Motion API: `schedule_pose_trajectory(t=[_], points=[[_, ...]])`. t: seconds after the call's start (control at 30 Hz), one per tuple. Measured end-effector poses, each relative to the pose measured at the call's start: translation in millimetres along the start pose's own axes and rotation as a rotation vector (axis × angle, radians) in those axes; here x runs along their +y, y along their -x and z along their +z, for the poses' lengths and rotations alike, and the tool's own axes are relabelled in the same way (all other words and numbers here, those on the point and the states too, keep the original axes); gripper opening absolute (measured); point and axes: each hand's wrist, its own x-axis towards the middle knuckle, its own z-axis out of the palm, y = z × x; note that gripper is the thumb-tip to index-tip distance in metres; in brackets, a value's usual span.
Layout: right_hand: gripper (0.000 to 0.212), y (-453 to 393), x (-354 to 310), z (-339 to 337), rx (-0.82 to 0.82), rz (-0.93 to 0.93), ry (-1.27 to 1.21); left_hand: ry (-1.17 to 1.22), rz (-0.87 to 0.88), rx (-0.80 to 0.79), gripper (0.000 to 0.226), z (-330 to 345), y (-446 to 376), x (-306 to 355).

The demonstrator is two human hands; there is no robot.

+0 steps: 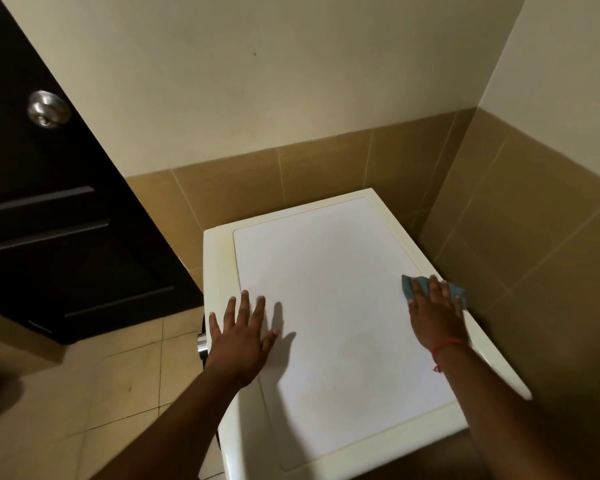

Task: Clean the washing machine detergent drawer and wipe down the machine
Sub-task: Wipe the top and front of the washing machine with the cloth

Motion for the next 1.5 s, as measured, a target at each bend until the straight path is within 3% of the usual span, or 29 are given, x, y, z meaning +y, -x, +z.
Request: schedule_pose_trajectory(t=[0.1, 0.23, 0.33, 0.47, 0.57, 0.6, 0.7, 0.8, 0.93, 1.07, 1.2, 1.33, 1.43, 1.5], points=[[0.051, 5, -14, 4, -0.035, -0.163, 0.001, 0.004, -0.018, -0.021, 0.072, 1, 6, -11], [0.051, 26, -47, -2, 0.028, -0.046, -0.040, 0.001, -0.022, -0.036, 0.071, 0, 11, -25], [0.063, 51, -88, 3, 0.040, -0.298, 0.034, 0.015, -0.021, -0.028, 0.072, -2, 9, -38], [0.059, 60, -121, -2, 0.065, -0.172, -0.010, 0.026, -0.040, -0.025, 0.072, -7, 6, -57], [0.055, 77, -157, 7, 0.036, -0.452, 0.054, 0.040, -0.049, -0.029, 0.070, -7, 6, -71], [0.056, 79, -163, 6, 0.018, -0.468, 0.063, 0.043, -0.049, -0.033, 0.069, -6, 6, -75], [0.055, 87, -184, 5, 0.054, -0.285, -0.006, 0.057, -0.059, -0.038, 0.070, -5, 7, -89], [0.057, 105, -219, 13, -0.005, -0.515, 0.031, 0.064, -0.085, -0.032, 0.070, -2, 6, -105], [0.059, 102, -246, 6, -0.006, -0.370, -0.011, 0.077, -0.110, -0.035, 0.073, 3, 7, -126], [0.054, 110, -278, 14, -0.021, -0.638, -0.011, 0.083, -0.145, -0.031, 0.073, 8, 9, -143], [0.055, 93, -293, 12, -0.021, -0.457, -0.035, 0.065, -0.166, -0.042, 0.074, 8, 12, -155], [0.053, 92, -317, 20, -0.024, -0.717, -0.007, 0.068, -0.177, -0.028, 0.071, 8, 9, -163], [0.051, 76, -319, 16, -0.012, -0.492, -0.059, 0.059, -0.173, -0.023, 0.069, 8, 8, -167], [0.052, 81, -329, 20, -0.009, -0.565, -0.061, 0.060, -0.175, -0.018, 0.072, 8, 7, -169]])
